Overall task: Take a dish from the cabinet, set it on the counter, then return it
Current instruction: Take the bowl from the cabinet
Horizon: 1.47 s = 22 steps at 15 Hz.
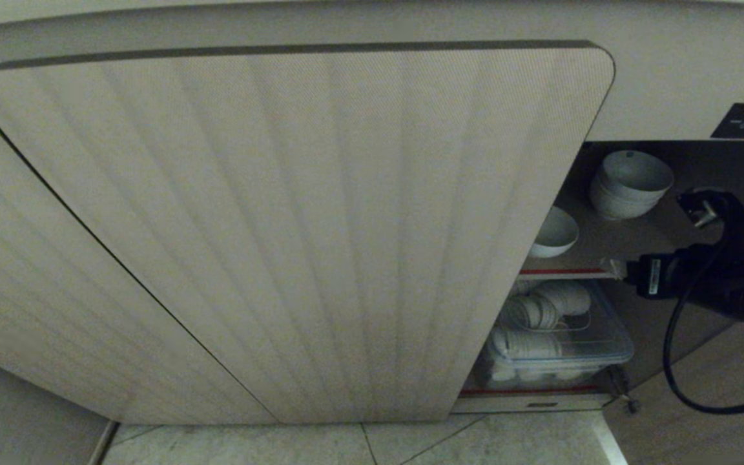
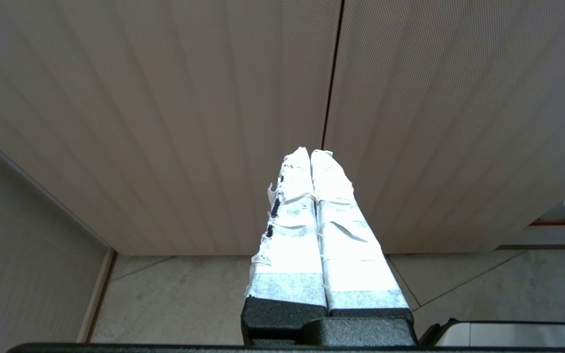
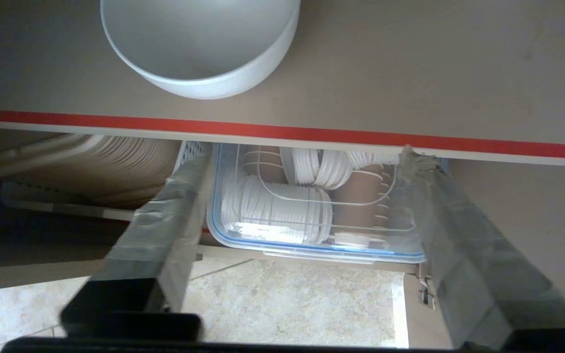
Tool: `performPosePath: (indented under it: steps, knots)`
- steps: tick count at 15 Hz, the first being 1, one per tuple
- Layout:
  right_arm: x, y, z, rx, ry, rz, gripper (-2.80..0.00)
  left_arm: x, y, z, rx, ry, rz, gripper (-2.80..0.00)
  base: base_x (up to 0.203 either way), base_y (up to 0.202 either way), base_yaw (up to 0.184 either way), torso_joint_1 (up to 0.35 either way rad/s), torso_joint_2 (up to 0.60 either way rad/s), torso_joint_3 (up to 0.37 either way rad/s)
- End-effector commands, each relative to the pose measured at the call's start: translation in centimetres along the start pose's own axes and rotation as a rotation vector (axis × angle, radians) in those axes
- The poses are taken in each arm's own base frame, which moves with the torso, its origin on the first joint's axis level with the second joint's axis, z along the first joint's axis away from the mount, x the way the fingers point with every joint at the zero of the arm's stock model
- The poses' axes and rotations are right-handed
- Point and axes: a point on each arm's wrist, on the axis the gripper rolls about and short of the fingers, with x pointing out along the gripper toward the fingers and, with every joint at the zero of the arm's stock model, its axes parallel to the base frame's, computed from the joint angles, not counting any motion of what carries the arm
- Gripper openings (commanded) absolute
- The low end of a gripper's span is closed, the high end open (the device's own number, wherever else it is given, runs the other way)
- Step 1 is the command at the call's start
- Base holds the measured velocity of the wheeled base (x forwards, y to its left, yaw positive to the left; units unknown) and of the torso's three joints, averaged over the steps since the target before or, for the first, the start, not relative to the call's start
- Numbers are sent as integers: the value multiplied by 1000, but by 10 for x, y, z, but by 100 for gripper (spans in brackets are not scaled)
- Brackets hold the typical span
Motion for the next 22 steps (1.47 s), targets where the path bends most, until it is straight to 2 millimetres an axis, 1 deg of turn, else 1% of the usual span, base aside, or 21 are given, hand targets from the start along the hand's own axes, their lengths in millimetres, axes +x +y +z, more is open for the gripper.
performPosePath:
  steps: [1, 5, 8, 12, 16, 17, 19, 22]
  knots:
    - [-1, 0, 1, 0, -6, 1, 0, 0, 0, 0, -1, 0, 1, -280, 0, 0, 0, 0, 0, 0]
    - [-2, 0, 2, 5, -10, 3, 0, 0, 0, 0, -1, 0, 1, -280, 0, 0, 0, 0, 0, 0]
    - [-2, 1, 5, 61, -20, 8, 0, 0, 0, 0, 0, -1, 1, -280, 0, 0, 0, 0, 0, 0]
    - [3, 4, 2, 128, -8, 18, 0, 0, 0, 0, -1, 1, -1, -280, 0, 0, 0, 0, 0, 0]
    - [12, 6, -1, 158, 0, 28, 0, 0, 0, 0, -1, 0, 2, -280, 0, 0, 0, 0, 0, 0]
    - [17, 7, -2, 156, -5, 32, 0, 0, 0, 0, -1, 1, 1, -280, 0, 0, 0, 0, 0, 0]
    - [27, 7, 1, 153, -25, 37, 0, 0, 0, 0, -1, 0, 0, -280, 0, 0, 0, 0, 0, 0]
    - [36, 12, 3, 146, -37, 52, 0, 0, 0, 0, -1, -1, 0, -280, 0, 0, 0, 0, 0, 0]
